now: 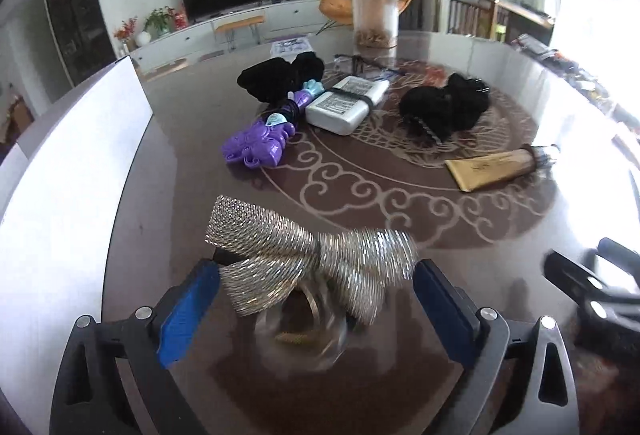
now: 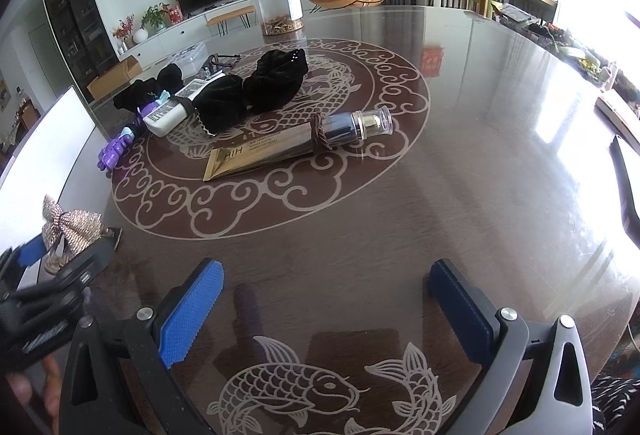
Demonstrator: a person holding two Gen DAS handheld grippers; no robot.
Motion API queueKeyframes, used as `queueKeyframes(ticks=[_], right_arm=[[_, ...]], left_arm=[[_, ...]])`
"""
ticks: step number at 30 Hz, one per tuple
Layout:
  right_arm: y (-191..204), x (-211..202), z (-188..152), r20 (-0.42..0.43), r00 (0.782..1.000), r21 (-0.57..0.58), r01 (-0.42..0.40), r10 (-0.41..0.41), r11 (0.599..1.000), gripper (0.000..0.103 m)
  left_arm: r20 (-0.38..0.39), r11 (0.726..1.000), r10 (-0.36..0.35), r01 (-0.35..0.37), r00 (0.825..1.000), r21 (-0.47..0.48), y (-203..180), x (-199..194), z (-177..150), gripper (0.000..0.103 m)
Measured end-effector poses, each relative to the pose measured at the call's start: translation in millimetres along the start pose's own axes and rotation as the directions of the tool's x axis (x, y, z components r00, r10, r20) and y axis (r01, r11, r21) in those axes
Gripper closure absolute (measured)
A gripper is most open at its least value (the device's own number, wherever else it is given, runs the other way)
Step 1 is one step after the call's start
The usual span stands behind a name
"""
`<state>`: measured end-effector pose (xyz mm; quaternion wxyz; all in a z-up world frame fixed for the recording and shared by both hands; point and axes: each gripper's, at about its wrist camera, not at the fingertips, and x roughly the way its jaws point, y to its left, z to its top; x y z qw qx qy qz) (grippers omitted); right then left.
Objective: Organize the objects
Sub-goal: 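Grasp the rhinestone bow hair clip with the left gripper, then grasp the gold HIH tube with the right gripper while the left gripper holds the bow clip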
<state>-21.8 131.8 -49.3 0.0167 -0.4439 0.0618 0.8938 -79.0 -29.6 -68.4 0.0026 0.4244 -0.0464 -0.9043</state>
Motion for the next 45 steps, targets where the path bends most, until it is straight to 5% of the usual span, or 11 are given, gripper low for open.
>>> queueKeyframes(ticks=[3,6,14,17,21,27,30,32,34,43,45], right_arm=[[1.1,0.4,-0.1,-0.001,1.0,-0.005,0.005,-0.005,1.0,0.0],[1.3,0.6,0.1,-0.001,1.0,-0.005,0.005,-0.005,1.0,0.0],[-21.9,-14.3,8.3,0.037,0.994,0.11,-0.11,0.107,0.988,0.0],[-9.3,-23.1,44.0,0.082,0.99,-0.161,-0.101,0.115,0.982,0.0],[14.4,1.9,81.9,-0.1,0.987,-0.539,-0.162,0.128,0.827,0.0],[33.5,50.6,98.2,-0.25,0.965,-0.706,-0.238,0.079,0.667,0.0],[34.4,63.0,98.8,-0.368,0.922,-0.648,-0.345,0.117,0.679,0.014],[32.3,58.6,94.4,-0.465,0.869,-0.582,-0.444,0.169,0.681,0.04],[33.1,50.5,89.3,-0.49,0.854,-0.575,-0.465,0.171,0.673,0.041],[54.0,56.7,105.0,-0.423,0.891,-0.495,-0.379,0.165,0.782,0.04],[65.6,60.6,98.3,-0.423,0.898,-0.524,-0.353,0.123,0.775,0.058]], left_arm=[[-0.006,1.0,-0.01,0.01,1.0,-0.005,1.6,4.6,4.4,0.006],[0.021,0.999,-0.035,0.036,0.999,-0.012,6.7,1.7,2.4,0.03],[0.025,0.996,-0.071,0.072,0.997,-0.048,23.4,-16.6,-21.6,0.033],[0.022,0.996,-0.086,0.087,0.996,-0.036,26.2,-21.1,-28.2,0.033],[0.022,0.994,-0.098,0.099,0.995,-0.052,28.2,-20.4,-27.8,0.033],[0.02,0.994,-0.096,0.096,0.995,-0.049,26.9,-20.0,-27.6,0.033],[0.017,0.994,-0.094,0.095,0.995,-0.05,26.7,-20.0,-28.0,0.033],[0.017,0.994,-0.095,0.095,0.995,-0.05,26.6,-20.1,-27.9,0.033],[0.016,0.994,-0.094,0.095,0.995,-0.05,26.6,-19.9,-27.7,0.033],[0.014,0.994,-0.095,0.096,0.995,-0.049,27.3,-19.6,-27.9,0.033],[0.014,0.994,-0.096,0.097,0.995,-0.05,27.4,-19.7,-27.9,0.033]])
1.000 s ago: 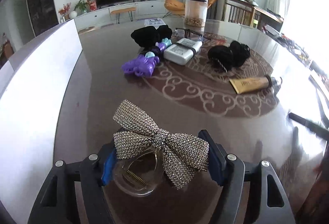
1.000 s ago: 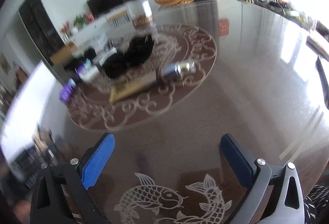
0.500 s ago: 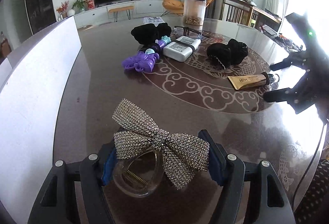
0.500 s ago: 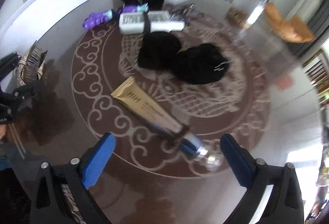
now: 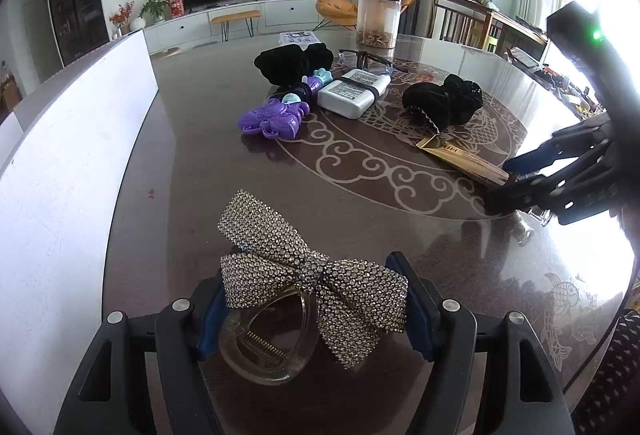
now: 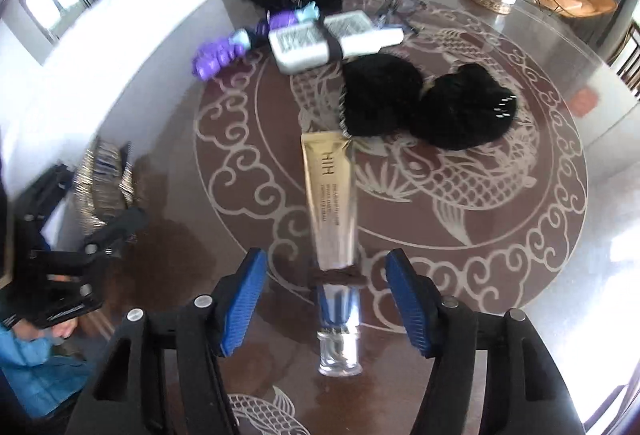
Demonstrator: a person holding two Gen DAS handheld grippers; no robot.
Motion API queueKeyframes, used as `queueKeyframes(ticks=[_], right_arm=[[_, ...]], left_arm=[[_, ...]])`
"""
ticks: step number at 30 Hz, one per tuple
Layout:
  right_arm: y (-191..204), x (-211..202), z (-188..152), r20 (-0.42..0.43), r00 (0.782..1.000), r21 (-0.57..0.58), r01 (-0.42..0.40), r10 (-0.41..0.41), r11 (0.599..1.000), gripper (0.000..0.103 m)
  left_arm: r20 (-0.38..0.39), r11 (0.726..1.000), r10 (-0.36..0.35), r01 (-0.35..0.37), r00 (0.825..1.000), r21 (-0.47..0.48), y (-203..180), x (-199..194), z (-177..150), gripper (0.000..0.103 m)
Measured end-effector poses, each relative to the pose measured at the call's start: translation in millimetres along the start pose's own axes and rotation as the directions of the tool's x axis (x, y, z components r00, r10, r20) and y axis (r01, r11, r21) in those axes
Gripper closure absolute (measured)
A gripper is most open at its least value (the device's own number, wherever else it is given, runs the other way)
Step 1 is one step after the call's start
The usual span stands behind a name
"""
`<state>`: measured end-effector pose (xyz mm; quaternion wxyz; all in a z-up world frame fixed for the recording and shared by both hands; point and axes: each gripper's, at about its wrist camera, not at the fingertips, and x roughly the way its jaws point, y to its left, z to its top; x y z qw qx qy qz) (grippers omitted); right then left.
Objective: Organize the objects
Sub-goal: 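Grasp the gold HIH tube with the right gripper while the left gripper holds the bow clip, then carry the bow clip and gold tube into the bin and open both grippers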
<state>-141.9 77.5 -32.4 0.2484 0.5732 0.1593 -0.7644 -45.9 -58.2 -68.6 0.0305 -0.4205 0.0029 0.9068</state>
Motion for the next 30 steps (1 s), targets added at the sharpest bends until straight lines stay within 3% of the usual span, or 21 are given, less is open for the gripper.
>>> queueKeyframes(ticks=[1,4,7,10,15,22,26,30], right_arm=[[1.9,-1.1,0.1,-0.002,1.0,-0.004,0.011,-0.011,1.0,0.073],[4.4,-3.5,-7.6,-0.014,1.0,0.036,0.004,-0.004,0.999,0.074],[-5.0,-24.5,-24.4,0.05,0.996,0.145,-0.077,0.071,0.986,0.074],[-14.0,-46.8,-39.9,0.144,0.975,0.249,-0.203,0.171,0.947,0.074],[5.2,-66.9,-45.1,0.296,0.889,0.312,-0.436,0.349,0.844,0.075],[62.9,-96.7,-27.7,0.406,0.781,0.25,-0.594,0.475,0.764,0.075],[102.2,-114.6,-6.2,0.458,0.72,0.198,-0.654,0.521,0.73,0.075],[155.8,-123.4,22.9,0.476,0.67,0.12,-0.691,0.57,0.712,0.074]], left_arm=[[0.001,1.0,-0.002,0.002,1.0,-0.002,0.2,-0.3,-0.1,0.033],[0.007,1.0,-0.008,0.008,1.0,-0.025,3.2,-3.8,-1.8,0.033],[0.008,0.996,-0.054,0.054,0.999,-0.07,5.4,-16.8,-4.8,0.033],[0.043,0.994,-0.091,0.093,0.995,-0.056,1.0,-41.7,-2.2,0.033],[0.098,0.992,-0.111,0.116,0.989,-0.043,3.9,-82.1,10.1,0.033],[0.139,0.982,-0.106,0.126,0.985,-0.141,55.2,-138.4,22.2,0.033],[0.147,0.974,-0.045,0.076,0.988,-0.212,106.2,-166.0,24.1,0.033],[0.132,0.958,0.093,-0.052,0.987,-0.282,167.7,-186.2,19.3,0.033]])
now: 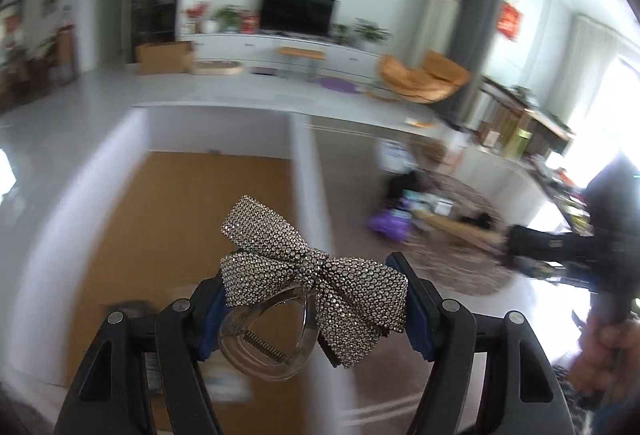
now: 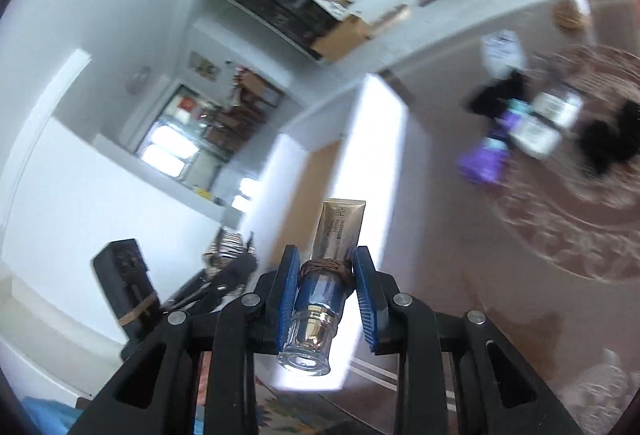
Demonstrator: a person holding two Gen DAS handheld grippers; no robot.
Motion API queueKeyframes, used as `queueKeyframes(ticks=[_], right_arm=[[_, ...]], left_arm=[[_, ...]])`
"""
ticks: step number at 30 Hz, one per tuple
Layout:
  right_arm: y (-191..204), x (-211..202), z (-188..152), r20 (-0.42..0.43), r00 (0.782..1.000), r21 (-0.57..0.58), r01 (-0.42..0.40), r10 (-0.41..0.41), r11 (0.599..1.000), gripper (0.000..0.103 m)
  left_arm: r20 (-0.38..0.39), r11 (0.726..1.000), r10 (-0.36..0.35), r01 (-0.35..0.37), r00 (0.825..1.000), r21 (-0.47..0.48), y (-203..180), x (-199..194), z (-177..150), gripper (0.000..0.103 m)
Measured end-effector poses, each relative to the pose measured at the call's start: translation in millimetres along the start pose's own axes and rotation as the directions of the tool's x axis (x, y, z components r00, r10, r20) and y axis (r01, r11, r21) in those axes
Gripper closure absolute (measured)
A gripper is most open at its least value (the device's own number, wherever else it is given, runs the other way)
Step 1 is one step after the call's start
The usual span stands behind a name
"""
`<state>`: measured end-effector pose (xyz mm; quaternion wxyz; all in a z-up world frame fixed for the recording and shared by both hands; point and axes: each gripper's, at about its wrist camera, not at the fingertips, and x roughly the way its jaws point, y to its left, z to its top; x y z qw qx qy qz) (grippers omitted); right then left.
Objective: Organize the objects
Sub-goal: 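Carry the bow clip and gold tube into the bin and open both grippers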
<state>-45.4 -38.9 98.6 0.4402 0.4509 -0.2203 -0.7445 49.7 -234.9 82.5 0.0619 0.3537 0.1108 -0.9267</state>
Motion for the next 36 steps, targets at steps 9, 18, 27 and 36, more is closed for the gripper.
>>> queueKeyframes(ticks=[9,18,27,36], right_arm=[[73.8,141.3,-17.2,-0.121,0.986,-0.23,0.084,-0.114,0.97,0.074],[74.7,145.4,-41.2,-0.096,0.982,-0.314,0.127,-0.164,0.941,0.046],[2.2,33.5,-59.4,0.214,0.911,-0.308,0.405,-0.352,0.861,0.011],[-90.3,-24.4,-101.8,0.286,0.8,-0.102,0.573,-0.527,0.814,0.011]], left_arm=[[-0.141,0.964,0.249,-0.259,0.958,-0.057,101.0,32.9,-13.2,0.033],[-0.262,0.924,0.375,-0.382,0.889,0.026,107.2,55.8,-27.4,0.004],[-0.297,0.91,0.403,-0.413,0.866,0.033,102.5,62.6,-21.8,0.002],[-0.297,0.952,0.227,-0.275,0.928,-0.133,104.6,44.4,-18.0,0.002]])
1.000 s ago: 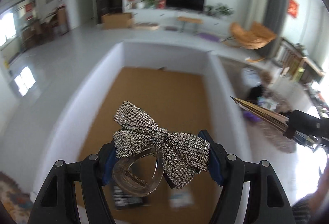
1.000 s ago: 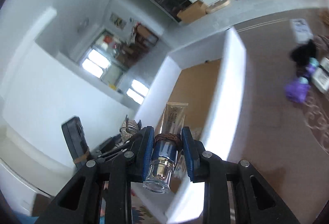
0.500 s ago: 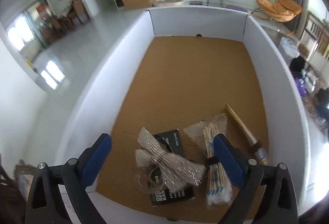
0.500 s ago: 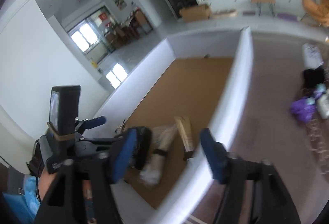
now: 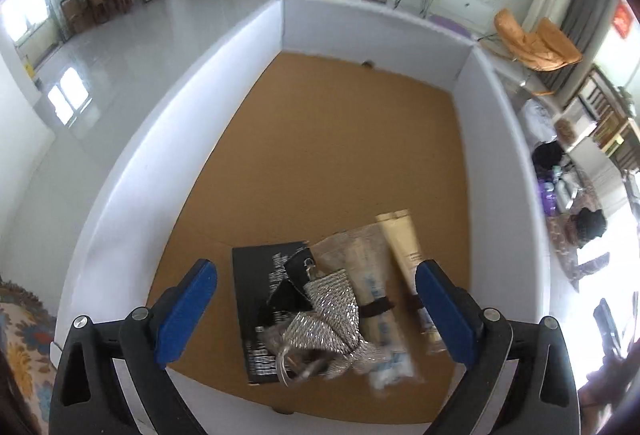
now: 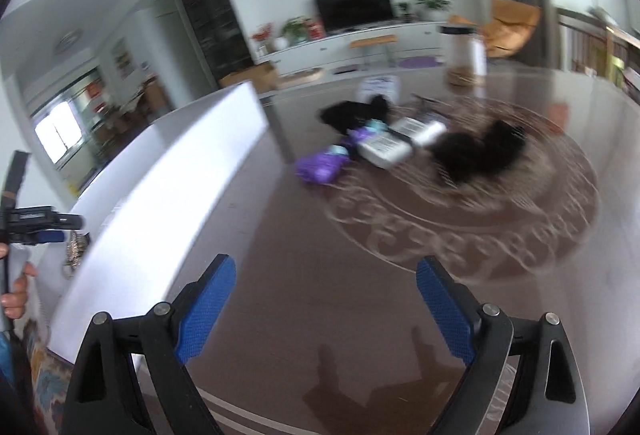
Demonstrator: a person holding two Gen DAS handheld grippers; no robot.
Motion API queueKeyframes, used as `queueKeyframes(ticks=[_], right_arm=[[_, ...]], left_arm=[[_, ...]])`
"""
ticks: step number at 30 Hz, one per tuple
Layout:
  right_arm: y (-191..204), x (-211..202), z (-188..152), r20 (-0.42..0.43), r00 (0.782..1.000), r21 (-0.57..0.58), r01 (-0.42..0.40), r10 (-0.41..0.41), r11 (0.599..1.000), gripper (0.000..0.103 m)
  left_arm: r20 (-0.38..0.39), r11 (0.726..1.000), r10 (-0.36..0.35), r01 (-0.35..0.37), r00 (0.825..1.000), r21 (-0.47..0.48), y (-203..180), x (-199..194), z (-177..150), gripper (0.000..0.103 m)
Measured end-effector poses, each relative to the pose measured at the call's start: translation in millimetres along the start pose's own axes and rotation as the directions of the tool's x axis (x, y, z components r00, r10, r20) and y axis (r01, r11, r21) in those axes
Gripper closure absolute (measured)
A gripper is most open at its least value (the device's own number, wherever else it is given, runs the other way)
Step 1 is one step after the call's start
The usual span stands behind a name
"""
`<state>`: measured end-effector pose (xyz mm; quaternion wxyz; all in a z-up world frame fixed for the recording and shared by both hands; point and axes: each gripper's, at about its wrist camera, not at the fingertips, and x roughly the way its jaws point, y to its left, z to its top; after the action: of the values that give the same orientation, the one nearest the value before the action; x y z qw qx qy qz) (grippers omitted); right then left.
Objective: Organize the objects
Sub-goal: 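Carry the bow clip and gold tube into the bin and open both grippers, then move both open grippers back toward the remaining items on the table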
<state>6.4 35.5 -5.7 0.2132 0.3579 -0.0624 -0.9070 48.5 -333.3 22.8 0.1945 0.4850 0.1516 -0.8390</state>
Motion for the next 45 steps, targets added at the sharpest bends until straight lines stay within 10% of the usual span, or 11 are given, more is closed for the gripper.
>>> queueKeyframes(ticks=[7,16,25,45], right_arm=[[-38.2,-0.1,-2.8,-0.007,0.99,0.092,0.143,-0.143,0.985,0.011],[-68.6,-7.7,-9.3,-0.051,0.945,0.15,0.328,-0.324,0.933,0.011],[-81.5,-0.4,-13.7,-0.118,0.906,0.132,0.42,-0.407,0.898,0.011],[-77.2,13.2,-14.5,-0.183,0.894,0.078,0.428,-0.409,0.901,0.007]], left_arm=[[0.106,0.973,-0.19,0.173,0.976,0.152,-86.3,-33.2,-8.8,0.002],[-0.036,0.824,-0.384,0.36,0.923,0.438,-248.8,-26.7,-75.8,0.002],[0.006,0.864,-0.233,0.204,0.972,0.461,-298.1,53.9,-87.8,0.002],[0.037,0.89,-0.195,0.162,0.98,0.426,-297.8,88.7,-88.2,0.001]])
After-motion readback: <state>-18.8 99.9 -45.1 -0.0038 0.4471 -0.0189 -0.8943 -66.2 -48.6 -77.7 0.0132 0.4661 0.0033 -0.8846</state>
